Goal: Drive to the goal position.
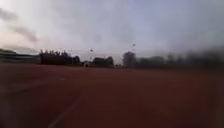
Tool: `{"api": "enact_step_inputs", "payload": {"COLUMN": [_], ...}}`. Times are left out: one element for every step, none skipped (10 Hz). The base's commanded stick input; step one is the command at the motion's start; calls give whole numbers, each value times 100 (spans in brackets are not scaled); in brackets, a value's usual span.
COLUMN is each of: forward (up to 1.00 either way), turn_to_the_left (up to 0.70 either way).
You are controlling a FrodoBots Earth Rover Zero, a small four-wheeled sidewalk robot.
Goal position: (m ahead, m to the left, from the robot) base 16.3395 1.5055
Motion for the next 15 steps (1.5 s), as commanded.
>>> {"api": "enact_step_inputs", "payload": {"forward": [70,70,70,70,70,70,70,70,70,70,70,70,70,70,70], "turn_to_the_left": [0,0,0,0,0,0,0,0,0,0,0,0,0,0,0]}}
